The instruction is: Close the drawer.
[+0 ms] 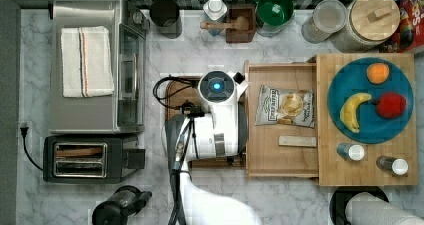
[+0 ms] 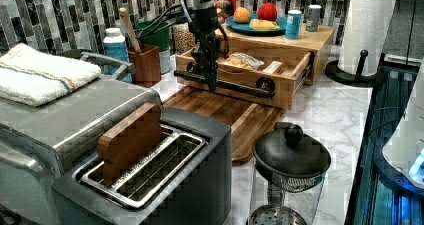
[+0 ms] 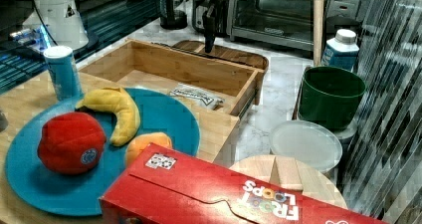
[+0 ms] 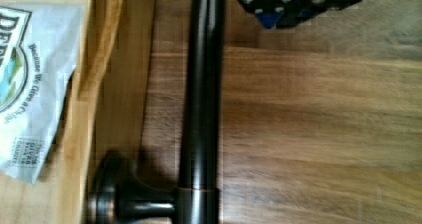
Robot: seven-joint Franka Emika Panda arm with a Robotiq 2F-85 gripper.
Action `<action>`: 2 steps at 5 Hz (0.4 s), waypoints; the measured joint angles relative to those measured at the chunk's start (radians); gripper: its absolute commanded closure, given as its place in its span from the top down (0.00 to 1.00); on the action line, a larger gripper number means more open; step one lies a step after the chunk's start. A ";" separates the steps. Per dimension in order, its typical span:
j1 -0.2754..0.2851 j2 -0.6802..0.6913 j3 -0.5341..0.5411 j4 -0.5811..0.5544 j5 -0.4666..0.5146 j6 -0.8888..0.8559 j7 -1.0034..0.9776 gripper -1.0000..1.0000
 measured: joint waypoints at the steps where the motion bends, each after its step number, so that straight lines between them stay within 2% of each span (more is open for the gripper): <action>1: -0.016 0.000 -0.014 -0.002 -0.021 -0.029 -0.037 0.00; 2: -0.025 -0.001 -0.020 -0.002 -0.015 -0.025 -0.060 0.00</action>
